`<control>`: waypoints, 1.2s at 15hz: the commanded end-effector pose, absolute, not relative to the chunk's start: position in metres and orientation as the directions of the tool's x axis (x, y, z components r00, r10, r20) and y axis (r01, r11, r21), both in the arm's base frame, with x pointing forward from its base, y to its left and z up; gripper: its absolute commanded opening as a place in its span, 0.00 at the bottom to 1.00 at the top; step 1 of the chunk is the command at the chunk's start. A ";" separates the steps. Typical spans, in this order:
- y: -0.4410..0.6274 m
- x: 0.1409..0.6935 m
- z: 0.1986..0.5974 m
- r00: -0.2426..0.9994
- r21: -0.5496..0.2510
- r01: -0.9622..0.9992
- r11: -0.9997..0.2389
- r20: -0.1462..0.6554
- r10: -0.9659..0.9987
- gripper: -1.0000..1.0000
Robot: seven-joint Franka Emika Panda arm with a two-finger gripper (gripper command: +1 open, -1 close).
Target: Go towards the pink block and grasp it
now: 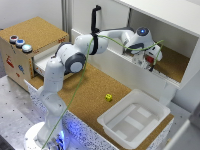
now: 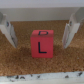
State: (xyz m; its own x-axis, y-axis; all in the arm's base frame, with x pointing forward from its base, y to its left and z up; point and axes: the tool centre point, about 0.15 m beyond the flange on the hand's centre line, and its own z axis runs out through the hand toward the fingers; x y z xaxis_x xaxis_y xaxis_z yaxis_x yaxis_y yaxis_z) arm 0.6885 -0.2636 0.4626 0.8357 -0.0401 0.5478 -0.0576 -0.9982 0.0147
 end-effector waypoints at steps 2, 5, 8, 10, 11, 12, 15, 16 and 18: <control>-0.270 0.704 0.465 0.862 -0.022 -0.067 -0.997 0.502 -0.069 0.00; -0.277 0.682 0.469 0.850 -0.028 -0.106 -0.994 0.517 -0.105 0.00; -0.276 0.645 0.483 0.815 -0.073 -0.145 -0.987 0.556 -0.161 0.00; -0.266 0.620 0.489 0.803 -0.059 -0.120 -0.991 0.581 -0.132 0.00; -0.260 0.609 0.488 0.805 -0.051 -0.105 -0.993 0.583 -0.115 0.00; -0.253 0.596 0.488 0.804 -0.049 -0.090 -0.995 0.586 -0.102 0.00; -0.230 0.568 0.488 0.811 -0.032 -0.036 -0.999 0.583 -0.048 0.00; -0.223 0.557 0.489 0.816 -0.023 -0.016 -1.000 0.577 -0.026 0.00; -0.205 0.540 0.485 0.831 -0.015 0.026 -1.000 0.556 0.014 0.00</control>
